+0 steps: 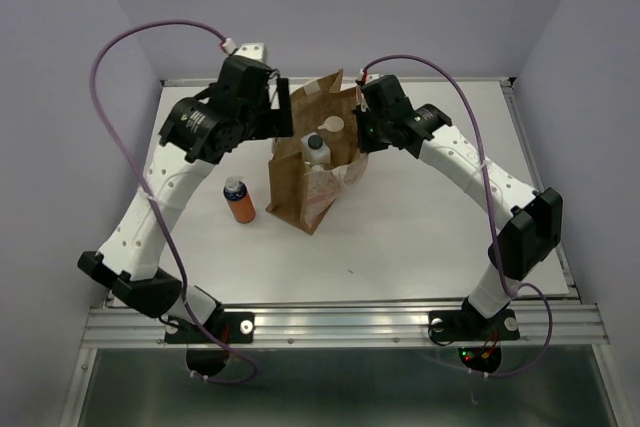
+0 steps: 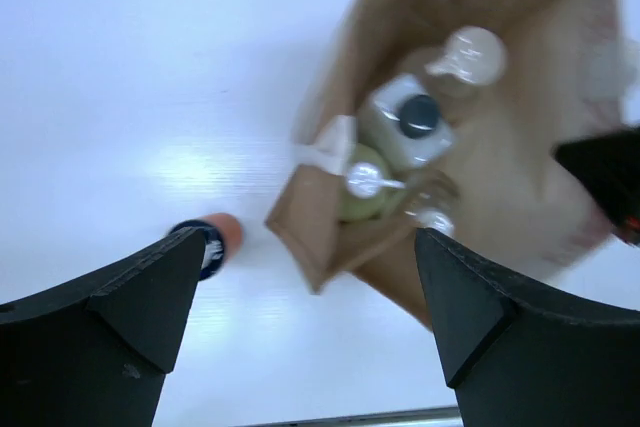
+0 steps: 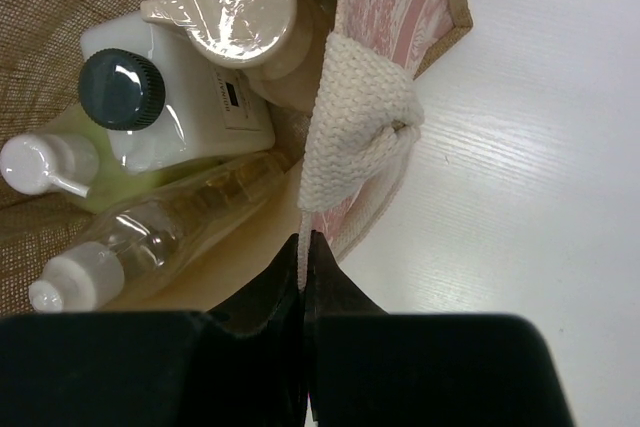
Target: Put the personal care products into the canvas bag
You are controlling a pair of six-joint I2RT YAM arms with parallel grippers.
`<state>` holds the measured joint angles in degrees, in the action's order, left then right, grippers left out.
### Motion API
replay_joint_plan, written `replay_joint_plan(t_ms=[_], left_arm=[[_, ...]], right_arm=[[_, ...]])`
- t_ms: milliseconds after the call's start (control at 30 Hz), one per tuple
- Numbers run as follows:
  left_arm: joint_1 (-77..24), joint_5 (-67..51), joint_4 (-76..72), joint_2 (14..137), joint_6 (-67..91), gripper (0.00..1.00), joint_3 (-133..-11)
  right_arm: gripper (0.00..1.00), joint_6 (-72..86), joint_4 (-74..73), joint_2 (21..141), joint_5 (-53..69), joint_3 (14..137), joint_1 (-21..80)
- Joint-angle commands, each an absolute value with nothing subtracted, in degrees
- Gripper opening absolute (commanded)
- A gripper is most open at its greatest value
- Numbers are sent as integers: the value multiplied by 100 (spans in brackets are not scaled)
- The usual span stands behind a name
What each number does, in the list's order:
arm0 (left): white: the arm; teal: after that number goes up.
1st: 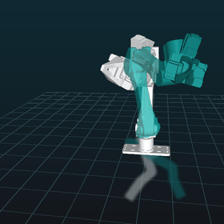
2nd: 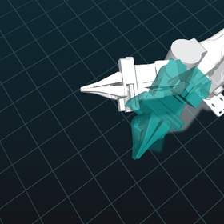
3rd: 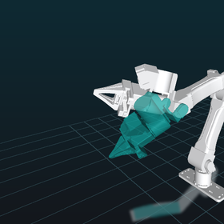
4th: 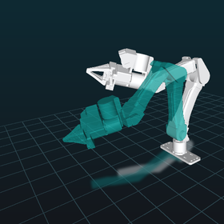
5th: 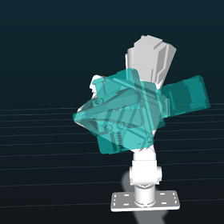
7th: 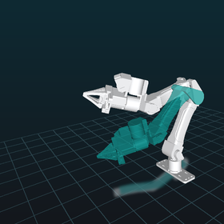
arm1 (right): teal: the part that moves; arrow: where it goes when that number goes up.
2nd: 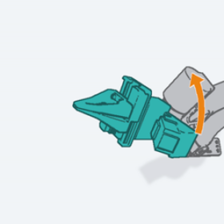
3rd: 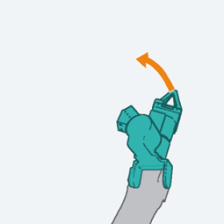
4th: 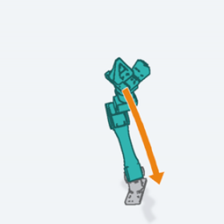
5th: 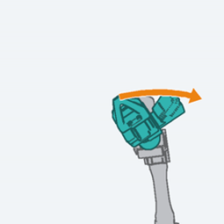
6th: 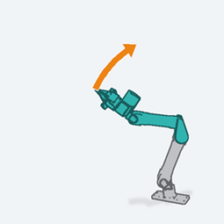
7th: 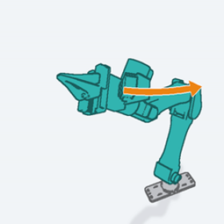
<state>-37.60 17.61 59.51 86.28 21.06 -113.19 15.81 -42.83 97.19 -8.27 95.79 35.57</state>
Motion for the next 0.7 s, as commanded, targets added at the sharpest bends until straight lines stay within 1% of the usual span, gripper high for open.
replay_joint_plan(t_ms=[0, 100, 200, 267, 333, 367, 467, 533, 667], left_arm=[[-2666, 2155, 5952, 7894, 2338, 99, -10453], [-2110, 1776, 5566, 7515, 2285, 99, -9154], [-1707, 1610, 5205, 7287, 2154, 99, -8362], [-1486, 1294, 4976, 7260, 2092, 99, -8061], [-1284, 646, 4580, 7251, 1987, 99, -7684], [-1275, 502, 4449, 7251, 1978, 99, -7595], [-1248, 422, 4272, 7347, 1951, 99, -7383], [-1239, 622, 4271, 7462, 1960, 99, -7208], [-1222, 361, 4061, 7602, 1907, 99, -6874]], right_arm=[[1, 1468, -3894, 9255, -729, 9677, 3516], [1, 1459, -3902, 9264, -729, 9633, 3516], [1, 1450, -3902, 9264, -686, 9633, 3516], [1, 1433, -3911, 9264, -659, 9633, 3516], [1, 1433, -3902, 9272, -642, 9624, 3516], [1, 1433, -3911, 9272, -642, 9615, 3516], [1, 1424, -3911, 9281, -615, 9633, 3516], [1, 1415, -3902, 9264, -624, 9633, 3516], [1, 1415, -3911, 9264, -624, 9615, 3516]])
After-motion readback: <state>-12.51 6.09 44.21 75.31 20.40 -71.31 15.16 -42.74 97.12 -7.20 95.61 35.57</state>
